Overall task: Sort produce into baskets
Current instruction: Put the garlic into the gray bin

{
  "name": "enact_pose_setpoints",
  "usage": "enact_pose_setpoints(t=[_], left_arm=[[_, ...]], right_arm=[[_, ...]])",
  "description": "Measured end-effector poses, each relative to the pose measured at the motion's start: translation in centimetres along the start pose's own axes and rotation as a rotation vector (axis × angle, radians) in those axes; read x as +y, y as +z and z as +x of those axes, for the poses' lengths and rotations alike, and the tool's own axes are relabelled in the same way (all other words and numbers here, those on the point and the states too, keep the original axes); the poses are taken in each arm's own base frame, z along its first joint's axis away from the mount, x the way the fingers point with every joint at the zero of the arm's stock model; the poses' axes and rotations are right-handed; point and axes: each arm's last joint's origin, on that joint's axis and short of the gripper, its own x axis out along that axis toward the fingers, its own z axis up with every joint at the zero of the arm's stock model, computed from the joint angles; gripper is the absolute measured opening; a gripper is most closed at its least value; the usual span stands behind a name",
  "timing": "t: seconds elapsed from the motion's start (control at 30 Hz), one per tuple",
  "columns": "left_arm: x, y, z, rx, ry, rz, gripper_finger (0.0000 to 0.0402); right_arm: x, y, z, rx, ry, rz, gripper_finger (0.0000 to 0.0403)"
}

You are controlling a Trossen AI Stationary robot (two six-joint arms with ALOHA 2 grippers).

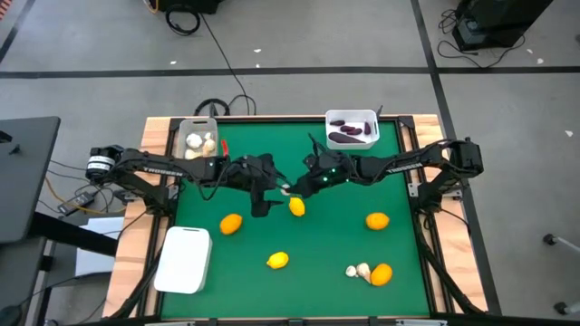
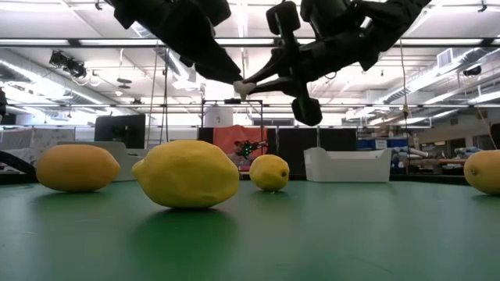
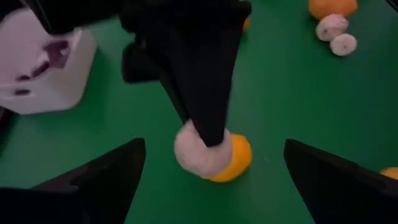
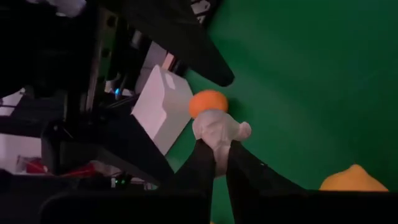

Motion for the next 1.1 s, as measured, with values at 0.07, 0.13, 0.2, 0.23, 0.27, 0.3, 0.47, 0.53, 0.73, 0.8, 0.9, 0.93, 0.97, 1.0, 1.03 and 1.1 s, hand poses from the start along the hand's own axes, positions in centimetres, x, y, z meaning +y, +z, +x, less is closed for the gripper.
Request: enact_pose_setpoints(t=[0.07, 0.13, 0.2, 0.23, 0.27, 0.3, 0.47, 0.53, 0.73, 0.8, 0.9, 0.93, 0.97, 1.0, 1.03, 1.1], left_arm=[[0.0, 0.1, 0.0, -0.01, 0.018, 0.01, 0.0372], [0.0, 0.2, 0.0, -0.011, 0.039, 0.012, 0.0344], [0.1, 0.1, 0.0, -0.003, 0.053, 0.012, 0.0309], [0.1, 0.1, 0.0, 0.0, 0.054, 0.012, 0.029], [0.1, 0.1, 0.0, -0.001, 0.052, 0.012, 0.0272], [0.1, 0.1, 0.0, -0.003, 0.051, 0.013, 0.0255], [0.0, 0.1, 0.0, -0.009, 0.044, 0.009, 0.0194], [0.0, 0.1, 0.0, -0.009, 0.044, 0.003, 0.0179], [0.0, 0.2, 0.0, -0.011, 0.044, -0.06, 0.0146], [0.2, 0.1, 0.0, -0.008, 0.06, -0.103, 0.0136], [0.9, -0.2, 0.0, 0.018, 0.146, -0.2, 0.0128], [1.4, -0.5, -0.1, 0.034, 0.192, -0.231, 0.0127], [1.8, -0.7, -0.1, 0.05, 0.231, -0.26, 0.0126], [2.3, -1.0, -0.2, 0.072, 0.276, -0.285, 0.0126], [2.8, -1.3, -0.3, 0.096, 0.313, -0.308, 0.0126], [3.7, -2.1, -0.8, 0.152, 0.388, -0.367, 0.0125]], right_arm=[[-0.1, 0.1, 0.0, 0.013, 0.009, 0.001, 0.0039], [-0.1, 0.2, -0.1, 0.026, 0.019, -0.001, 0.0039], [0.1, 0.2, -0.1, 0.036, 0.043, -0.005, 0.0039], [0.2, 0.3, -0.1, 0.037, 0.058, -0.008, 0.0039], [0.3, 0.3, -0.1, 0.036, 0.067, -0.009, 0.004], [0.3, 0.3, -0.1, 0.035, 0.073, -0.007, 0.004], [0.4, 0.6, -0.2, 0.039, 0.095, 0.019, 0.004], [0.3, 0.6, -0.2, 0.038, 0.094, 0.022, 0.004], [0.4, 0.6, -0.2, 0.043, 0.097, 0.062, 0.0055], [0.3, 0.6, -0.2, 0.043, 0.092, 0.088, 0.0073], [0.1, 0.7, -0.2, 0.04, 0.068, 0.111, 0.0112], [0.0, 0.7, -0.2, 0.046, 0.061, 0.12, 0.0126], [-0.2, 0.7, -0.3, 0.041, 0.046, 0.139, 0.0141], [-0.4, 0.7, -0.3, 0.038, 0.027, 0.162, 0.0155], [-0.6, 0.8, -0.3, 0.029, 0.002, 0.177, 0.0168], [-1.0, 0.8, -0.3, 0.017, -0.044, 0.191, 0.019]])
